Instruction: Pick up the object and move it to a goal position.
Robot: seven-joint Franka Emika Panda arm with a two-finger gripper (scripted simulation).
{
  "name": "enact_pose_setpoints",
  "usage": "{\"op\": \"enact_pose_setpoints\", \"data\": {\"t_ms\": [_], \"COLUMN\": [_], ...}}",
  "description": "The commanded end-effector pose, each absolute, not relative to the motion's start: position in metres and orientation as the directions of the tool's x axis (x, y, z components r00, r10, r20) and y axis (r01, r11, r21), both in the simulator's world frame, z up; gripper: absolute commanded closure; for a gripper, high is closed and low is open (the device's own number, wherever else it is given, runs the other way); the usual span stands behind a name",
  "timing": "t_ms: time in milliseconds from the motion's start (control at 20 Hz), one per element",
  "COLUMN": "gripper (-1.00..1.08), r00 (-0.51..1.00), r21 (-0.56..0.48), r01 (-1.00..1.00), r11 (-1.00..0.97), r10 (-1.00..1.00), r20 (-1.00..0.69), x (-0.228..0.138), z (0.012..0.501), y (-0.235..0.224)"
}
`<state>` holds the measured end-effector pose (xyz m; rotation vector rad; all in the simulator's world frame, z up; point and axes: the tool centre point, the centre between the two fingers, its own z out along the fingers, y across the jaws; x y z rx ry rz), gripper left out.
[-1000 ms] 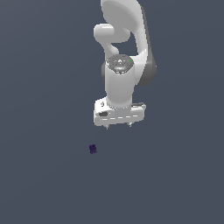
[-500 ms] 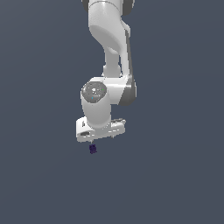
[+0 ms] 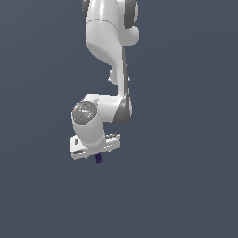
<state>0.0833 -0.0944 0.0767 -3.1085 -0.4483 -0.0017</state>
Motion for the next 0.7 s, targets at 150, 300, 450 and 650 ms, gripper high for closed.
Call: {"op": "enact_pose_setpoints", "data": {"t_ms": [150,300,450,650], "gripper": [-0.92,-0.92,-0.92,-0.92], "r00": [0.957,0.957,0.957,0.957], "r21": [0.000,0.000,0.000,0.000], "r01": [0.289,0.289,0.290,0.291], "r11": [-0.957,-0.957,-0.957,-0.957], "r10": [0.289,0.289,0.290,0.291], "r20": [-0.001,-0.001,0.000,0.000], "x": [0.084,0.084,0.084,0.083], "z": [0.073,0.069,0.058,0.036], "y": [-0.099,-0.099,-0.099,-0.100]}}
